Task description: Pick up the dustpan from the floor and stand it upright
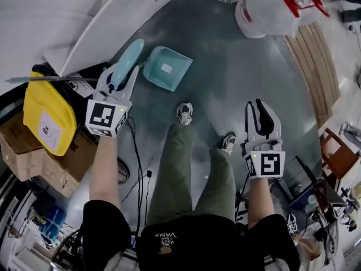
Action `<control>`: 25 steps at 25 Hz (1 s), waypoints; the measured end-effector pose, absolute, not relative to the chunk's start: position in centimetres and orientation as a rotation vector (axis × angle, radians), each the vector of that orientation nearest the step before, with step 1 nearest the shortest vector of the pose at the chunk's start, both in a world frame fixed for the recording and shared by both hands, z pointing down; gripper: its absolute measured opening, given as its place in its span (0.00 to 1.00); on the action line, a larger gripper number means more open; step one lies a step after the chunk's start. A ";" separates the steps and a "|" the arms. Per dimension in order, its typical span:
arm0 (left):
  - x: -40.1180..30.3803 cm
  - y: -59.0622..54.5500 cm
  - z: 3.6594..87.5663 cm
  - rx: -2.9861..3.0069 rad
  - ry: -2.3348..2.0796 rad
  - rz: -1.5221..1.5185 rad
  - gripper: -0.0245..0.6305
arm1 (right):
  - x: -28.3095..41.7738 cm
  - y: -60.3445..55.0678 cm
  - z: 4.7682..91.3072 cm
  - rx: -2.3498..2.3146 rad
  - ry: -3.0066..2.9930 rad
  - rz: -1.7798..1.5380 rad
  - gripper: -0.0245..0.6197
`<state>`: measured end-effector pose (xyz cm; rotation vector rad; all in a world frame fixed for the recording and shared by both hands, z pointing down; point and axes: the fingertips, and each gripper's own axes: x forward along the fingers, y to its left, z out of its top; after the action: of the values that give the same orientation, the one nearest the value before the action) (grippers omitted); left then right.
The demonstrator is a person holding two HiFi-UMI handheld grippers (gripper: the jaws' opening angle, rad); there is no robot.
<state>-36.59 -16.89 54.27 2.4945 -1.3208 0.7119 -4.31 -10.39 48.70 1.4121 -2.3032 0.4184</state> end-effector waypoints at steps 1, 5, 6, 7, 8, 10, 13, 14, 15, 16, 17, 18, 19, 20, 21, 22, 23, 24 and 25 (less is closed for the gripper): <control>-38.1 -17.3 54.2 2.488 -1.341 0.724 0.23 | -5.4 -10.8 48.7 1.402 -2.315 0.422 0.17; -43.6 -18.8 54.2 2.438 -1.427 0.767 0.23 | -9.4 -12.5 49.0 1.358 -2.363 0.432 0.17; -44.8 -19.0 54.2 2.427 -1.449 0.777 0.23 | -10.3 -12.9 49.0 1.345 -2.375 0.437 0.17; -46.0 -19.2 54.1 2.417 -1.472 0.787 0.23 | -11.2 -13.2 49.0 1.331 -2.387 0.440 0.17; -47.2 -19.4 54.1 2.405 -1.496 0.796 0.23 | -12.1 -13.5 48.9 1.314 -2.400 0.441 0.17; -49.5 -19.7 54.1 2.377 -1.545 0.807 0.22 | -13.8 -13.8 49.0 1.279 -2.421 0.441 0.17; -52.3 -19.9 54.3 2.346 -1.593 0.835 0.22 | -15.6 -13.9 49.6 1.234 -2.440 0.447 0.17; -53.0 -19.9 54.3 2.346 -1.596 0.848 0.22 | -16.0 -13.9 49.7 1.224 -2.443 0.450 0.17; -53.5 -19.9 54.3 2.350 -1.595 0.862 0.22 | -16.3 -13.8 49.9 1.216 -2.443 0.453 0.17; -53.8 -20.0 54.3 2.357 -1.591 0.875 0.22 | -16.4 -13.8 50.1 1.209 -2.441 0.455 0.17; -54.0 -20.1 54.4 2.364 -1.588 0.887 0.22 | -16.4 -13.7 50.3 1.204 -2.437 0.456 0.17; -54.2 -20.3 54.4 2.371 -1.585 0.896 0.22 | -16.4 -13.7 50.5 1.200 -2.432 0.457 0.17; -54.2 -20.5 54.4 2.379 -1.582 0.907 0.22 | -16.3 -13.6 50.6 1.198 -2.427 0.458 0.17; -54.1 -20.8 54.4 2.388 -1.576 0.923 0.22 | -16.1 -13.5 50.8 1.197 -2.422 0.460 0.17; -53.9 -21.1 54.4 2.402 -1.565 0.946 0.22 | -16.0 -13.4 50.9 1.198 -2.418 0.463 0.17; -53.5 -21.5 54.4 2.421 -1.546 0.980 0.22 | -15.8 -13.3 51.0 1.202 -2.413 0.467 0.17; -52.9 -21.9 54.5 2.444 -1.520 1.023 0.22 | -15.6 -13.2 51.1 1.206 -2.408 0.471 0.17; -52.3 -22.4 54.6 2.465 -1.490 1.065 0.22 | -15.4 -13.1 51.3 1.211 -2.403 0.475 0.17; -51.8 -22.9 54.8 2.482 -1.463 1.097 0.22 | -15.2 -13.1 51.4 1.216 -2.397 0.479 0.17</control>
<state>-51.77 -22.87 54.76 2.4823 -1.4628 1.0975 -15.23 -13.05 51.39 1.2161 -2.3974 0.4789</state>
